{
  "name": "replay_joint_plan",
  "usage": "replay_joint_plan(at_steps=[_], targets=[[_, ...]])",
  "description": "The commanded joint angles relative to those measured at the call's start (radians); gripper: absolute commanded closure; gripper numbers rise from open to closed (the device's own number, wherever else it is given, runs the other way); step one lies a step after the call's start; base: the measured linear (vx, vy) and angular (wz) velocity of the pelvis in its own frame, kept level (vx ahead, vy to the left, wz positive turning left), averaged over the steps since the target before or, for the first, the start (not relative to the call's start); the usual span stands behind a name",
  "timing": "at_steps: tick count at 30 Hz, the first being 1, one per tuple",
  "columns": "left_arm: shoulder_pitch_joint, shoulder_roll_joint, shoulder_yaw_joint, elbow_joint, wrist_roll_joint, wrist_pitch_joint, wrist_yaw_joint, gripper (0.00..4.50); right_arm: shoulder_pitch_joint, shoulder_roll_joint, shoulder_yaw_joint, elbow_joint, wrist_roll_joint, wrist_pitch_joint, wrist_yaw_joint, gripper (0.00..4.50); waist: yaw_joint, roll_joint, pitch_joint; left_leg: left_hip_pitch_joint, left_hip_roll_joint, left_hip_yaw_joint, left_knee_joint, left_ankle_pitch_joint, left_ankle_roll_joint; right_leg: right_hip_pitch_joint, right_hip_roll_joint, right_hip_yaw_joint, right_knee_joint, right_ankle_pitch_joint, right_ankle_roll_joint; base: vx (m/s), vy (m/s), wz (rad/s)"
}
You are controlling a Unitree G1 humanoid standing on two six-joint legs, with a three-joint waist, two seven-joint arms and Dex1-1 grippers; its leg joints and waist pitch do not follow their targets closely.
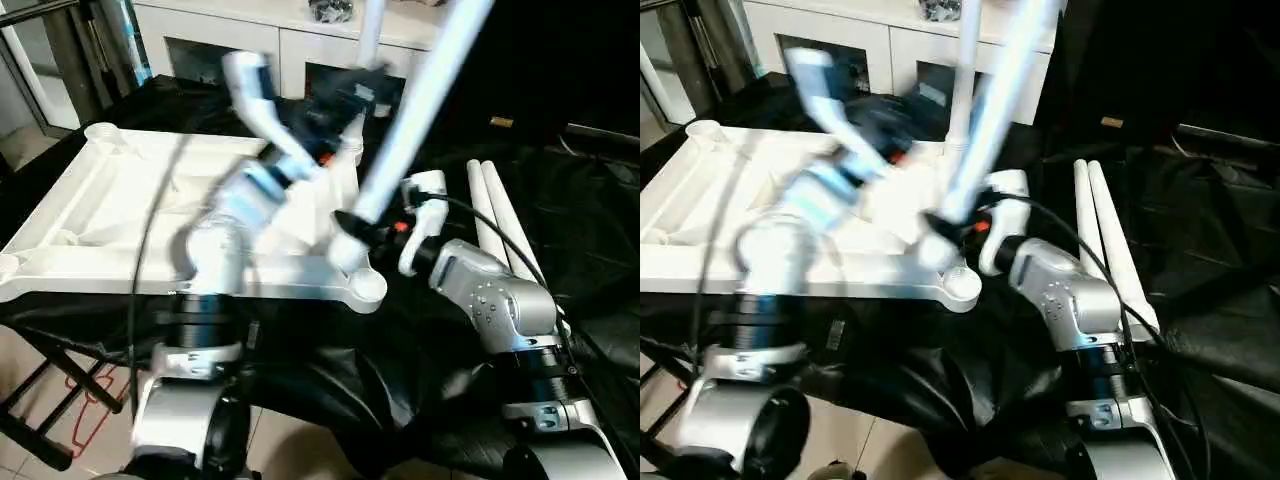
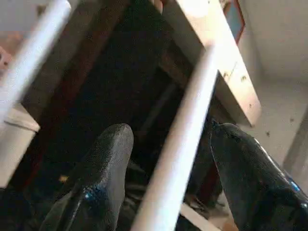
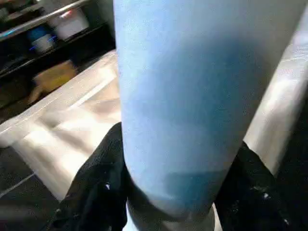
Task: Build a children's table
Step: Pick table leg
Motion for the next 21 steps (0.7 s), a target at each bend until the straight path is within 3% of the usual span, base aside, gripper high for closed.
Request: replay_joint_plan(at_steps=[1,2,3,4,5,7,11,16,21], targets=[[0.012,0.018,-0.024,-0.033,0.008,-0.001,-0.045,1.52,0.004,0.0,-0.017,0.0,-0.024,-0.044,-0.025,2.6,-0.001,0.003,-0.083,0.01,0.034,-0.008,-0.061,-0.091,0.0,0.065,-0.077,0.053,-0.069,-0.112,-0.17,0.0,0.0,0.0],[0.03,0.062,-0.068,-0.025,0.059,-0.012,-0.078,1.52,0.009,-0.005,-0.009,0.006,-0.043,-0.067,-0.034,2.6,0.0,0.001,-0.082,0.011,0.035,-0.009,-0.063,-0.089,0.005,0.064,-0.077,0.053,-0.068,-0.112,-0.163,0.0,0.0,0.0],[0.03,0.062,-0.068,-0.025,0.059,-0.012,-0.078,1.52,0.009,-0.005,-0.009,0.006,-0.043,-0.067,-0.034,2.6,-0.002,0.003,-0.082,0.011,0.034,-0.007,-0.063,-0.091,0.003,0.063,-0.076,0.053,-0.067,-0.115,-0.16,0.0,0.0,0.0],[0.053,0.115,-0.122,-0.012,0.124,-0.039,-0.123,1.52,0.015,-0.01,-0.005,0.013,-0.064,-0.091,-0.048,2.6,-0.001,0.002,-0.082,0.012,0.034,-0.008,-0.064,-0.093,0.004,0.063,-0.076,0.053,-0.069,-0.122,-0.154,0.0,0.0,0.0],[0.106,0.244,-0.261,0.029,0.273,-0.106,-0.233,1.52,0.027,-0.02,-0.007,0.019,-0.084,-0.122,-0.064,2.6,0.003,0.006,-0.08,0.015,0.037,-0.014,-0.069,-0.113,0.001,0.058,-0.08,0.054,-0.075,-0.188,-0.112,0.0,0.0,0.0],[0.122,0.278,-0.298,0.041,0.312,-0.128,-0.264,1.52,0.031,-0.023,-0.01,0.019,-0.088,-0.128,-0.068,2.6,-0.002,0.006,-0.077,0.016,0.034,-0.011,-0.071,-0.125,-0.014,0.057,-0.077,0.055,-0.078,-0.222,-0.091,0.0,0.0,0.0],[0.195,0.414,-0.469,0.078,0.441,-0.216,-0.433,1.52,0.049,-0.053,0.002,0.015,-0.115,-0.139,-0.058,2.6,-0.007,0.008,-0.079,0.019,0.038,-0.008,-0.074,-0.131,-0.037,0.055,-0.079,0.058,-0.07,-0.181,-0.12,0.0,0.0,0.0],[0.216,0.462,-0.554,0.139,0.482,-0.256,-0.539,1.52,0.061,-0.075,0.012,0.013,-0.132,-0.153,-0.046,2.61,-0.006,0.01,-0.077,0.018,0.037,-0.006,-0.073,-0.151,-0.041,0.056,-0.081,0.061,-0.069,-0.167,-0.154,0.0,0.0,0.0],[0.17,0.452,-0.584,0.3,0.55,-0.354,-0.581,1.52,0.07,-0.088,0.021,0.007,-0.139,-0.151,-0.03,2.61,-0.004,0.008,-0.076,0.018,0.034,-0.007,-0.073,-0.169,-0.036,0.057,-0.082,0.061,-0.077,-0.221,-0.133,0.0,0.0,0.0]])
